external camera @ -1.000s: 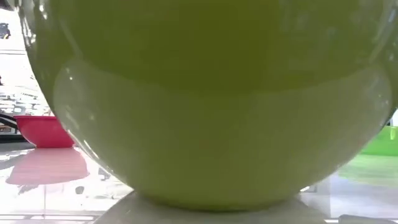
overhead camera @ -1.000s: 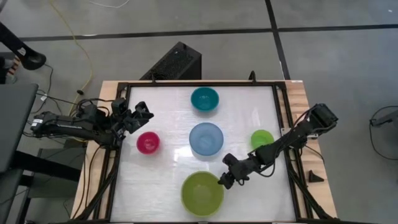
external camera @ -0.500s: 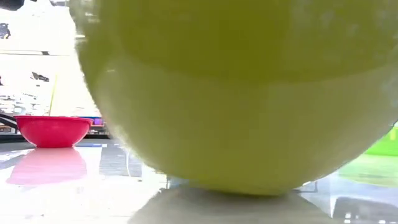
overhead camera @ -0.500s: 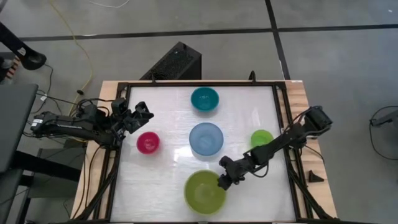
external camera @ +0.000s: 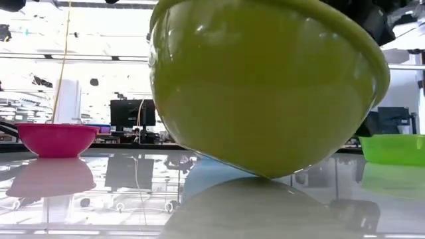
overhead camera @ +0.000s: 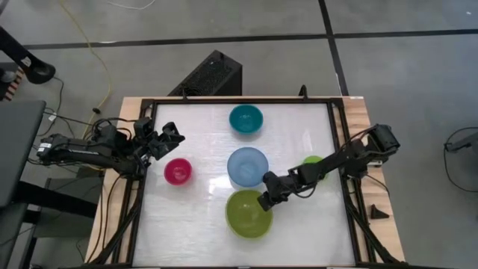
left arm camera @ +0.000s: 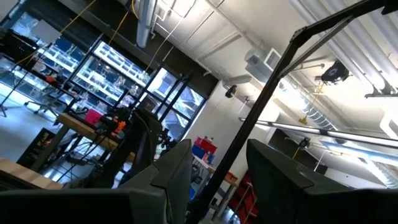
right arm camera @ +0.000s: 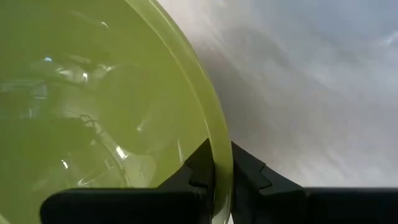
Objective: Nest bowls inside each other
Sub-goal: Prepare the light green bowl
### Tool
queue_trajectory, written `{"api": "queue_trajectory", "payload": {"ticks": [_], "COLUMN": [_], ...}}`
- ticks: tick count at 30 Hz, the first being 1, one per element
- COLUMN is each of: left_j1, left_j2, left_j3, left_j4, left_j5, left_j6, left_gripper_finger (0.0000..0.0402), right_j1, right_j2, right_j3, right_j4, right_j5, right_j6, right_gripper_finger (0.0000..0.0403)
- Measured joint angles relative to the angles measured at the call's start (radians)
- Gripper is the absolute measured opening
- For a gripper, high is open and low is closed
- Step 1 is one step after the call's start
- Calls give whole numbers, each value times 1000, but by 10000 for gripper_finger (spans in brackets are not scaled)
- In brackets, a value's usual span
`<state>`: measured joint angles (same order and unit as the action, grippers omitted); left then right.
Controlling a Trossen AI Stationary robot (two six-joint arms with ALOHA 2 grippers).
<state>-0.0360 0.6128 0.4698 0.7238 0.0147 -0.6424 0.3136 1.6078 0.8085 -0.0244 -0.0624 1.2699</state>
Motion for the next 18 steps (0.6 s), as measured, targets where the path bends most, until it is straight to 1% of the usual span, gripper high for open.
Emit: {"api": "queue_trajectory", "payload": {"ticks": [4, 7, 10, 13, 18], "left_j1": [0, 0, 0, 0, 0], "left_j2": [0, 0, 0, 0, 0], "left_j3": [0, 0, 0, 0, 0], "left_j4": [0, 0, 0, 0, 0], "left_j5": [0, 0, 0, 0, -5], "left_j6": [-2, -1, 1, 3, 22], "left_gripper_finger": [141, 141, 141, 141, 141], "right_j1": [-10, -9, -8, -9, -9], "right_j2": [-51, -107, -171, -224, -257], "right_j3": [-1, 0, 0, 0, 0], "right_j4": [-2, -4, -32, -88, -156], "right_j5": [3, 29, 64, 70, 70], "right_j6": [-47, -65, -67, -59, -57], "right_gripper_finger": [67, 83, 113, 150, 198]}}
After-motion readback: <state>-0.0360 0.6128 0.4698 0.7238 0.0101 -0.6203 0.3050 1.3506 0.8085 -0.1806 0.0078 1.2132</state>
